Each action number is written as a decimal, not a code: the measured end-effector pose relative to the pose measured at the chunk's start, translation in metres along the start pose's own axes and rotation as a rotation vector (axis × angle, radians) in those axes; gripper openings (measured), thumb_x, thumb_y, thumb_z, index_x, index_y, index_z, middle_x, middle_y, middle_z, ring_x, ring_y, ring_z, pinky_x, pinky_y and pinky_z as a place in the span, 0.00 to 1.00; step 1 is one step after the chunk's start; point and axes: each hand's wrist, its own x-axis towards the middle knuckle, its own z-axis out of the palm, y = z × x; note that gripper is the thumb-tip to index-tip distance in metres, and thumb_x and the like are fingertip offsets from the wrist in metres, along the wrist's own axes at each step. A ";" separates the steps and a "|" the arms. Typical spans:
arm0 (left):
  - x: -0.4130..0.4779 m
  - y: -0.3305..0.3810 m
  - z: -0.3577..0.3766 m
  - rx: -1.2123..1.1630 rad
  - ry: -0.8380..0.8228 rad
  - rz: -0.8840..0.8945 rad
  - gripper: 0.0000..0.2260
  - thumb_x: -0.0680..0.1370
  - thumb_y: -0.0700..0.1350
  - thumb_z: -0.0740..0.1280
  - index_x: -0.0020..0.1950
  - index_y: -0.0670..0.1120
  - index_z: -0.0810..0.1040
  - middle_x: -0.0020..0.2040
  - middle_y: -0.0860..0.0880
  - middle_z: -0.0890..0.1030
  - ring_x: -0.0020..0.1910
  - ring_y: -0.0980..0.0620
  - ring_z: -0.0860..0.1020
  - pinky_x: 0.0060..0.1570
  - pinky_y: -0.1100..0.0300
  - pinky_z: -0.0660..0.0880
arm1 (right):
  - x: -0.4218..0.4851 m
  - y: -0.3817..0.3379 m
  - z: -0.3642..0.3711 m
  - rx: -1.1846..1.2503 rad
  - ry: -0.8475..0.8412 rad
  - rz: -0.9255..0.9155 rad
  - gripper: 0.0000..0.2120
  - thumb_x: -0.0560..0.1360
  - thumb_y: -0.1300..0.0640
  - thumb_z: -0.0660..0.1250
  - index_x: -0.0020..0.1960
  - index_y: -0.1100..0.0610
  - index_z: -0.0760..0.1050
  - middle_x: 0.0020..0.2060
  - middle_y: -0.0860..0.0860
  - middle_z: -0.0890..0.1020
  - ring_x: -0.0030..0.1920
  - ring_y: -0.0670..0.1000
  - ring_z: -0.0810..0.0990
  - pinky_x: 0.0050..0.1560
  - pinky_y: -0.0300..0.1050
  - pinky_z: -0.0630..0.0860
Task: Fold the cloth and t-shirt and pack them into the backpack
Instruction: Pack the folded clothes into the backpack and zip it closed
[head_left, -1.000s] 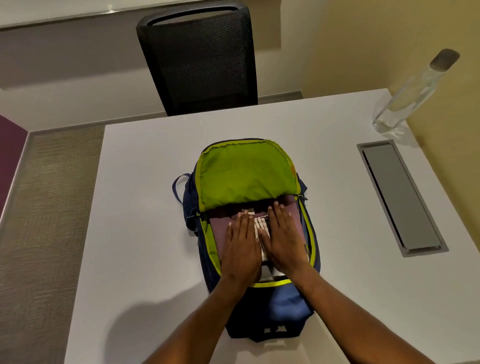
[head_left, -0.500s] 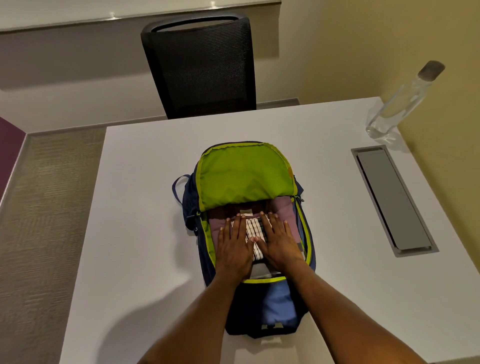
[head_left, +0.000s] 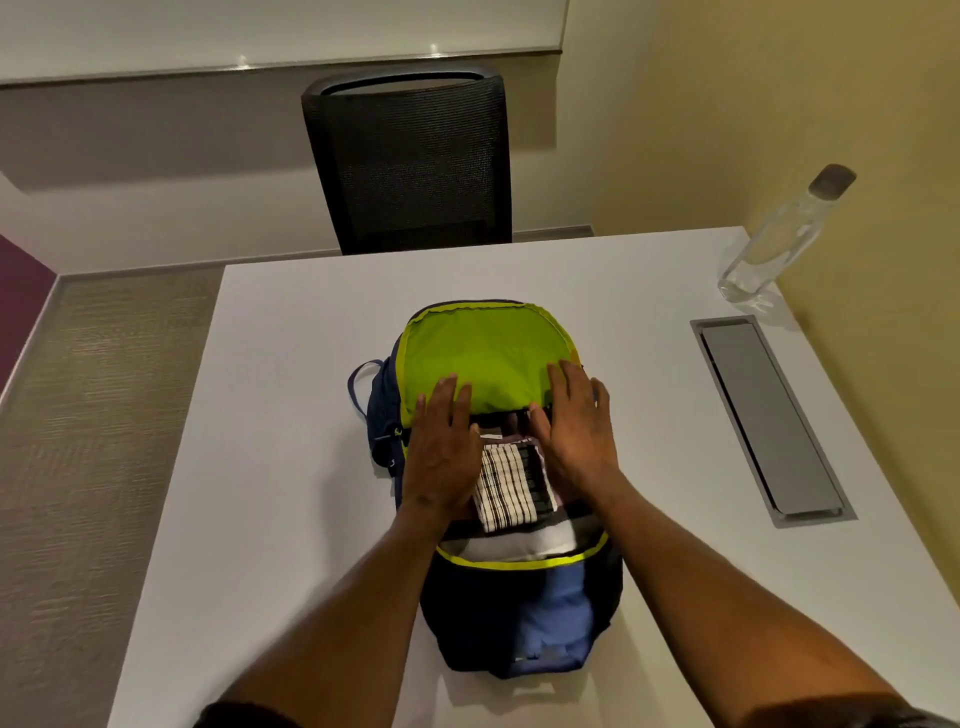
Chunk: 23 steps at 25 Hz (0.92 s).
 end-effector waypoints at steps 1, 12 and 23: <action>0.006 -0.006 -0.005 -0.012 0.028 -0.030 0.26 0.81 0.42 0.64 0.78 0.40 0.66 0.79 0.37 0.66 0.80 0.39 0.63 0.79 0.38 0.59 | 0.006 0.001 -0.004 0.026 -0.005 0.025 0.29 0.82 0.44 0.57 0.78 0.60 0.65 0.75 0.60 0.69 0.75 0.60 0.67 0.77 0.61 0.62; 0.059 -0.041 -0.046 -0.433 -0.222 -0.644 0.29 0.82 0.44 0.65 0.82 0.41 0.59 0.75 0.37 0.71 0.73 0.35 0.70 0.69 0.46 0.69 | 0.065 0.017 -0.016 0.696 -0.305 0.592 0.31 0.78 0.45 0.67 0.76 0.59 0.66 0.70 0.59 0.76 0.67 0.62 0.76 0.69 0.59 0.72; 0.034 -0.018 -0.065 -0.508 0.138 -0.655 0.05 0.80 0.39 0.64 0.45 0.40 0.75 0.43 0.38 0.79 0.43 0.39 0.76 0.42 0.54 0.68 | 0.029 0.031 -0.033 0.824 -0.164 0.664 0.39 0.69 0.32 0.61 0.77 0.45 0.68 0.67 0.50 0.79 0.67 0.57 0.77 0.73 0.65 0.68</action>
